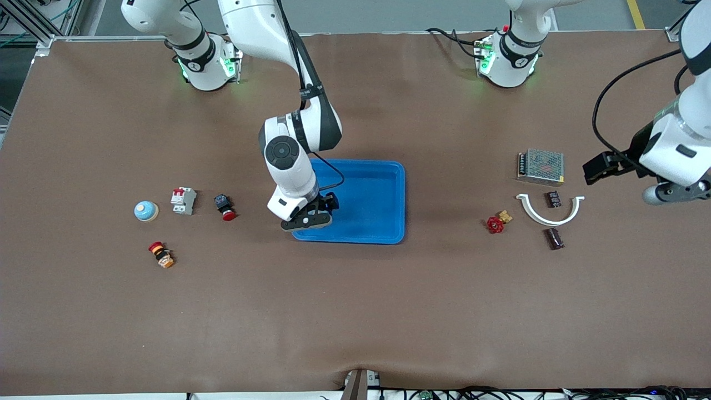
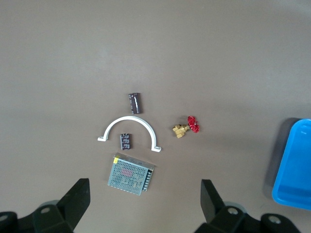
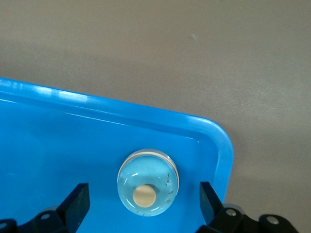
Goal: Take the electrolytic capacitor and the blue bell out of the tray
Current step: 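Move the right gripper to the second bell while the left gripper withdraws, then grasp the second light-blue bell with the right gripper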
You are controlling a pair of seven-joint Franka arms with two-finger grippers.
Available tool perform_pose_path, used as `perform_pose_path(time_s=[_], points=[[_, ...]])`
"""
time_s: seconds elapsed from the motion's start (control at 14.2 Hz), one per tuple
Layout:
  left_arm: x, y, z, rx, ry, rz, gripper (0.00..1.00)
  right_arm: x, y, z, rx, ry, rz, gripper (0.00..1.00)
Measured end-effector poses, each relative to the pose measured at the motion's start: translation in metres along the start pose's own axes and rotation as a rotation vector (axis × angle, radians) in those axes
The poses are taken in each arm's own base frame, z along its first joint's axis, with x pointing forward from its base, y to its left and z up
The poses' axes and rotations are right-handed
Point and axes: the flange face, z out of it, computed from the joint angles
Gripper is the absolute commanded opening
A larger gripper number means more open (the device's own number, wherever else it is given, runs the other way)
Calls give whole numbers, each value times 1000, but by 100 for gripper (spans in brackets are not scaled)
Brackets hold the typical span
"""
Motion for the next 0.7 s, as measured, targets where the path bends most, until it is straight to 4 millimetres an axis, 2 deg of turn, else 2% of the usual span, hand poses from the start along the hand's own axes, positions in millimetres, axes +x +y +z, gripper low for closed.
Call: perform_pose_path(time_s=[0.42, 0.7], points=[[-31, -26, -11, -13, -9, 17, 100, -4, -5, 16, -11, 18, -13, 100], [-42, -32, -17, -7, -2, 33, 100, -5, -6, 21, -17, 20, -16, 100]])
